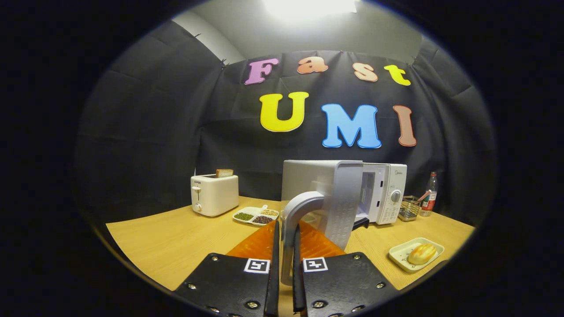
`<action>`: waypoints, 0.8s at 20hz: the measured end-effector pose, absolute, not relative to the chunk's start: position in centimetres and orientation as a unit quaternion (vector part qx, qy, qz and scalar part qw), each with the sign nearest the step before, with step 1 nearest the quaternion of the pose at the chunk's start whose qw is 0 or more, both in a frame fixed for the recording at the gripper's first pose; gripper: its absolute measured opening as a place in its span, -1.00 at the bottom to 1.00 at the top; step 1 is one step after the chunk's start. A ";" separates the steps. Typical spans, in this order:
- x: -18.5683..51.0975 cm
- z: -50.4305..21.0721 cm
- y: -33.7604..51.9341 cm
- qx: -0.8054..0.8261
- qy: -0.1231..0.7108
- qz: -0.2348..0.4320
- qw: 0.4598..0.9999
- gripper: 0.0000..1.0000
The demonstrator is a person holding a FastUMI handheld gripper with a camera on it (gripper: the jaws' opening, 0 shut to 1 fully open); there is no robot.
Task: Open the microwave, put the food inside, and close the microwave door.
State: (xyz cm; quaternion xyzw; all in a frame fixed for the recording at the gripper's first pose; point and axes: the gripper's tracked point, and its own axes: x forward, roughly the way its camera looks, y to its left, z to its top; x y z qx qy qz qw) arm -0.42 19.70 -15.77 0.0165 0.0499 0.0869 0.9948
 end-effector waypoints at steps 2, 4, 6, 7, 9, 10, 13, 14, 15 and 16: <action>-0.6 -15.6 21.1 0.021 0.048 0.069 0.996 -0.74; -0.7 -15.4 22.4 0.012 0.039 0.048 0.998 -0.74; -0.9 -15.3 23.2 0.002 0.023 0.033 0.999 -0.74; -1.0 -15.2 23.4 0.007 0.017 0.028 0.999 -0.73; -0.9 -15.4 23.4 0.007 0.022 0.028 0.999 -0.74; -1.1 -15.6 23.3 0.014 0.029 0.032 0.999 -0.74; -2.9 -15.5 24.7 0.018 0.036 0.078 0.996 -0.67; -3.5 -15.2 25.5 0.005 0.030 0.097 0.995 -0.67; -4.3 -15.1 26.5 -0.008 0.025 0.129 0.991 -0.57; -5.3 -15.3 27.6 -0.025 0.020 0.165 0.986 -0.45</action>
